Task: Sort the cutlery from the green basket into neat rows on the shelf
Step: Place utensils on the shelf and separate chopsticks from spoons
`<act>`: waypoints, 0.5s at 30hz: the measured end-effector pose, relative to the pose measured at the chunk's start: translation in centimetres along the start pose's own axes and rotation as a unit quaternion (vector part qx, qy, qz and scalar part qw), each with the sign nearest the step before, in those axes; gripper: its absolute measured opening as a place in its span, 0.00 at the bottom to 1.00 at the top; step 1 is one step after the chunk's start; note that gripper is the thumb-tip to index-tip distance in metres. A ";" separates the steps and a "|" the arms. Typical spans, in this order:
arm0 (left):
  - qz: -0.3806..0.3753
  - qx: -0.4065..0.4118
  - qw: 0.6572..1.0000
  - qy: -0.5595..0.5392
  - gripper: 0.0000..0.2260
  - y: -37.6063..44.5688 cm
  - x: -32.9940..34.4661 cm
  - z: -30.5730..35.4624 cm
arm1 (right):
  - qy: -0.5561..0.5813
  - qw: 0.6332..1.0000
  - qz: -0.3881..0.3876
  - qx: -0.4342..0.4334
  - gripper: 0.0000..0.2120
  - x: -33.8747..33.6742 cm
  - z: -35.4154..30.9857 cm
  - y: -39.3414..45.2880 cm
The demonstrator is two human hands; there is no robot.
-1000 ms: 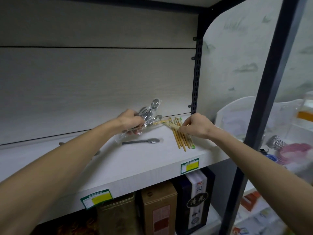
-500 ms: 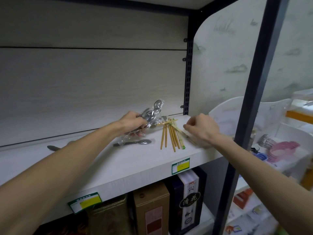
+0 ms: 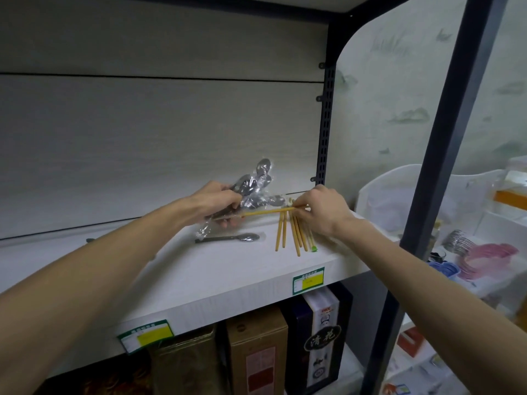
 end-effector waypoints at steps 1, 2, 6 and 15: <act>0.020 -0.003 1.000 -0.008 0.06 0.2 -0.5 -0.4 | -0.019 1.000 0.001 -0.001 0.11 -0.2 0.4 0.1; 0.040 -0.008 0.999 -0.015 0.06 0.3 -1.0 -0.9 | -0.031 1.000 0.001 0.005 0.11 -0.4 0.9 0.1; 0.095 -0.029 0.994 -0.035 0.05 0.2 -2.4 -3.1 | 0.002 0.998 0.031 0.054 0.11 -1.3 2.9 -0.6; 0.062 -0.021 0.964 0.258 0.06 0.0 -3.4 -4.9 | 0.002 0.994 -0.010 0.111 0.16 -1.6 -2.5 -0.8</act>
Point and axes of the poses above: each hand's wrist, its own y-axis towards the middle knuckle, its own x-axis out of the palm, z = x × y, the point moved 1 cm from there along y, towards the middle knuckle, and after that the axes turned 3 degrees about z, right-handed, at the moved point
